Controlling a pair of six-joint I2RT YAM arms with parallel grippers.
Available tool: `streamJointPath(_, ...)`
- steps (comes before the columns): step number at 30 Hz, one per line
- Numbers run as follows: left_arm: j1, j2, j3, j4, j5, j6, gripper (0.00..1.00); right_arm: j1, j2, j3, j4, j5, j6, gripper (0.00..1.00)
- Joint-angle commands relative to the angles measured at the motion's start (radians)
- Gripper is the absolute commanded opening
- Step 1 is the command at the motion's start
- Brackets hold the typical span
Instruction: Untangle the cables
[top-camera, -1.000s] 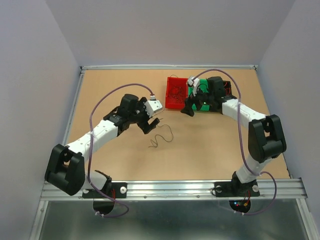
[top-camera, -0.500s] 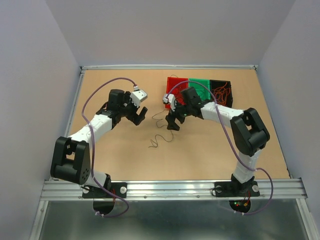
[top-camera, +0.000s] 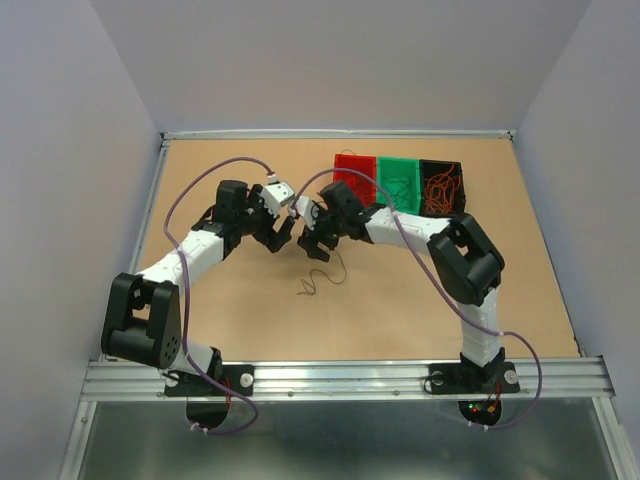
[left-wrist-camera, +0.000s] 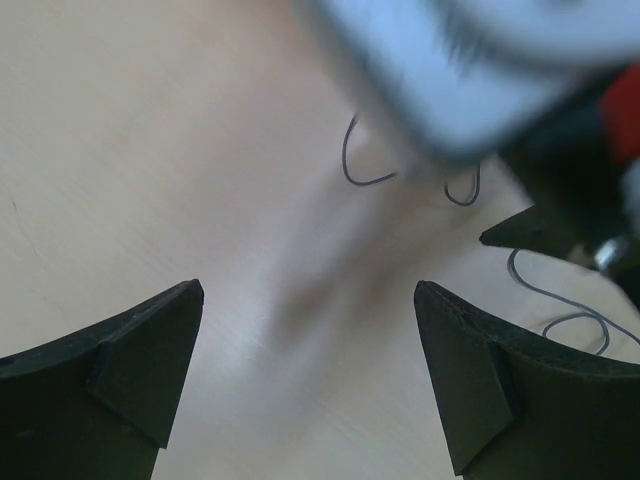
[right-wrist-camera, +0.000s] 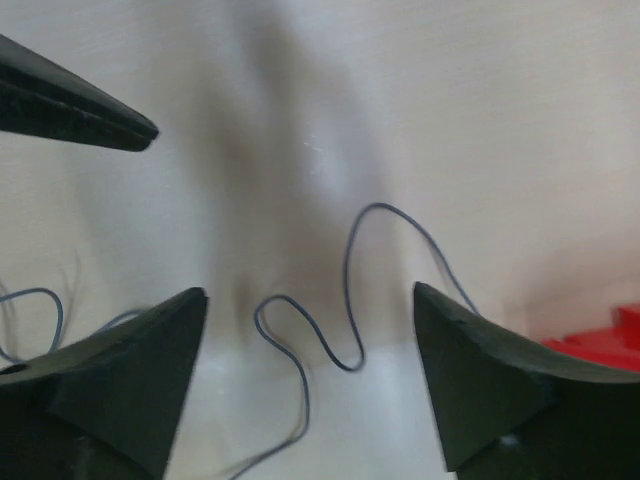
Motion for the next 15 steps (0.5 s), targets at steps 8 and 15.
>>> streamJointPath(8, 0.055, -0.042, -0.007, 0.044, 0.033, 0.006, 0.99, 0.028, 0.027, 0.007, 0.029, 0.065, -0.045, 0.36)
streamJointPath(15, 0.153, -0.073, -0.012, 0.099, 0.065, -0.050, 0.99, 0.028, -0.034, -0.031, 0.033, -0.015, -0.010, 0.01)
